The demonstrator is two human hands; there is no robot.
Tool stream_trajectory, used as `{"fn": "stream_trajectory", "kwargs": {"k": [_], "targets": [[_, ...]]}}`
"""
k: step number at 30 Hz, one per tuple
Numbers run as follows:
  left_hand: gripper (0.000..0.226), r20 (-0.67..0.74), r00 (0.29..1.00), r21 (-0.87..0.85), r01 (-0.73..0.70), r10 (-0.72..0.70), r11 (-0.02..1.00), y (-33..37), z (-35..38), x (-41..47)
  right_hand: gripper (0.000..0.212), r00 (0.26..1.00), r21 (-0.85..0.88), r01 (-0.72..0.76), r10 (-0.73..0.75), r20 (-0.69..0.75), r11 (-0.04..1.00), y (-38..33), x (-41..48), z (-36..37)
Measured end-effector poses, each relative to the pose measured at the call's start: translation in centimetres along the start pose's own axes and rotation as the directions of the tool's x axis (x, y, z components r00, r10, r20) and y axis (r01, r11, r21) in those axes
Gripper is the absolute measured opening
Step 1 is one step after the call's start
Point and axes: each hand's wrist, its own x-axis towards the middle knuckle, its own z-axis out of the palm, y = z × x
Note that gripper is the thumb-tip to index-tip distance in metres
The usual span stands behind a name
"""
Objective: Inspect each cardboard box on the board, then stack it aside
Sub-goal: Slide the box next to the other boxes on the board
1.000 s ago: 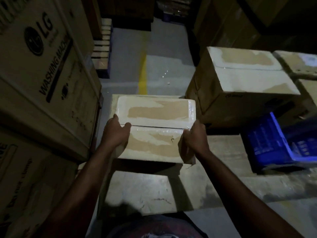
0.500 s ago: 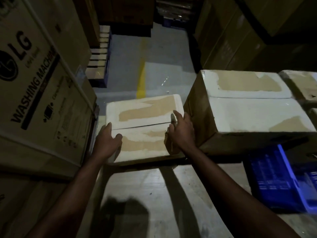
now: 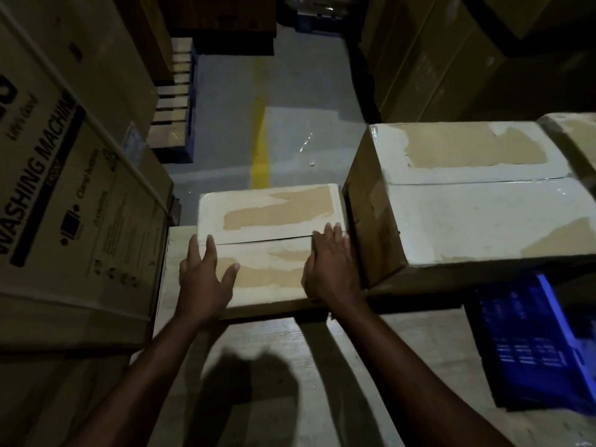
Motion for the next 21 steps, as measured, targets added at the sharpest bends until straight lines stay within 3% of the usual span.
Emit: {"fn": "stream_trajectory", "kwargs": {"k": [12, 17, 21], "targets": [[0.074, -0.008, 0.996, 0.031, -0.090, 0.090, 0.995, -0.1, 0.2, -0.2, 0.063, 0.998, -0.211, 0.056, -0.049, 0.038, 0.976, 0.1, -1.4, 2.1], [0.076, 0.062, 0.994, 0.038, -0.088, 0.085, 0.995, 0.0, -0.1, -0.2, 0.062, 0.996, -0.201, 0.047, -0.030, 0.085, 0.978, 0.1, -1.4, 1.5], [0.076, 0.103, 0.980, 0.079, -0.176, 0.168, 0.981, -0.7, -1.2, -1.5, 0.063, 0.988, -0.160, 0.061, -0.036, 0.151, 0.985, -0.3, -2.6, 0.4]]}}
